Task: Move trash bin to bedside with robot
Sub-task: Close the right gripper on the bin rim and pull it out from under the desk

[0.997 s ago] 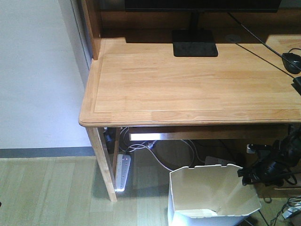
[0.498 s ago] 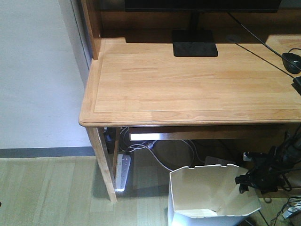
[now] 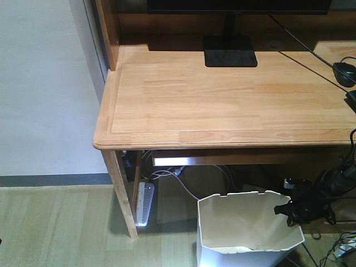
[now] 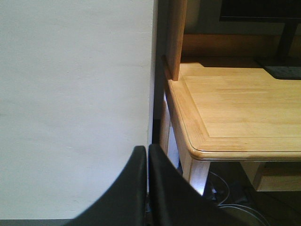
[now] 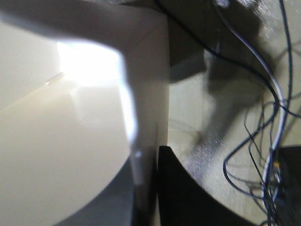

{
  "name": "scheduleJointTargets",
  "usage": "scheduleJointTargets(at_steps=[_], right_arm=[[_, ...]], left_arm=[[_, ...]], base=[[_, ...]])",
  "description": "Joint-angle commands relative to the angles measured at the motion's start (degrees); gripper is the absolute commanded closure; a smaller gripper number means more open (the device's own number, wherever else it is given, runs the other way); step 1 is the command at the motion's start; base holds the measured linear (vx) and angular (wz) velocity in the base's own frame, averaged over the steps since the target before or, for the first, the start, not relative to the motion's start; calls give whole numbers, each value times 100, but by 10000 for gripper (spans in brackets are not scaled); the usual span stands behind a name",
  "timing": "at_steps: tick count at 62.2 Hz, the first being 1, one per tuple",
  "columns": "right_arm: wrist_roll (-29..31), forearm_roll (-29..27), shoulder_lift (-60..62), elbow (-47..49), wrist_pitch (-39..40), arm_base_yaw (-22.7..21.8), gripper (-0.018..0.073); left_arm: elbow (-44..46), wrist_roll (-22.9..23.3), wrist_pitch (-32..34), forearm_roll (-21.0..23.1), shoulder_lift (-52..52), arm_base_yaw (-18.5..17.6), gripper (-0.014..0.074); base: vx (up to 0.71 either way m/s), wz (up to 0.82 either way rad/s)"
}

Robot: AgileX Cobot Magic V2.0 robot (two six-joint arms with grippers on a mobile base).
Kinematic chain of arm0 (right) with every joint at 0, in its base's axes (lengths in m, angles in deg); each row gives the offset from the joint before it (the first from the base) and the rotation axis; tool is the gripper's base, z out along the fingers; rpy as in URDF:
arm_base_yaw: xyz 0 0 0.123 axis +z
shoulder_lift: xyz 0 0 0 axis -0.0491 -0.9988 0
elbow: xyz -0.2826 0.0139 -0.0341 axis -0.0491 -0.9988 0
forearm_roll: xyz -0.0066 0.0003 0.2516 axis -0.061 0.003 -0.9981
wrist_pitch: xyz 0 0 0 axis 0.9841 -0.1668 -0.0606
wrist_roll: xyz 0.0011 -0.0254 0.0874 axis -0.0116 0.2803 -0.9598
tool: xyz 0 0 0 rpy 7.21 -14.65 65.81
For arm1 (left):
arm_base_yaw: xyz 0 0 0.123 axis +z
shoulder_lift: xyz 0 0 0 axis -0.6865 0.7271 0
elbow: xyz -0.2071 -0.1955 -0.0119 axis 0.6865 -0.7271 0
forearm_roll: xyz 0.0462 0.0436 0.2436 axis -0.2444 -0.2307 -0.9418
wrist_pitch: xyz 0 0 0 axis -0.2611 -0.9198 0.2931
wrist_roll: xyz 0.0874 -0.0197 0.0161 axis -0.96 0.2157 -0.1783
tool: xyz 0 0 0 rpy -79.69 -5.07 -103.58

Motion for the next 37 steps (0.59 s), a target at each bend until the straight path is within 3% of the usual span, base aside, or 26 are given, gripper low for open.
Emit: scheduleJointTargets(at_steps=[1,8,15,24,28,37], right_arm=[[1208,-1466,305,32,-483,13,572],[2661,-2894,388,-245,-746,1,569],[3824,-4325,617,-908,-419,9,566],[6004,-6235,1015,-1838,-171,9,566],[6786,-6765,1232,-2208,-417,9,566],[7553,-7411,1715,-2883,-703,9,565]], left_arm=[[-165,46,422,54,-56,-13,602],[-165,46,422,54,-56,-13,602],[-165,46,422,54,-56,-13,602],[-165,46,422,54,-56,-13,602],[-165,46,422,54,-56,-13,602],[-165,46,422,54,-56,-13,602]], base=[[0,0],[0,0],[0,0],[0,0],[0,0],[0,0]])
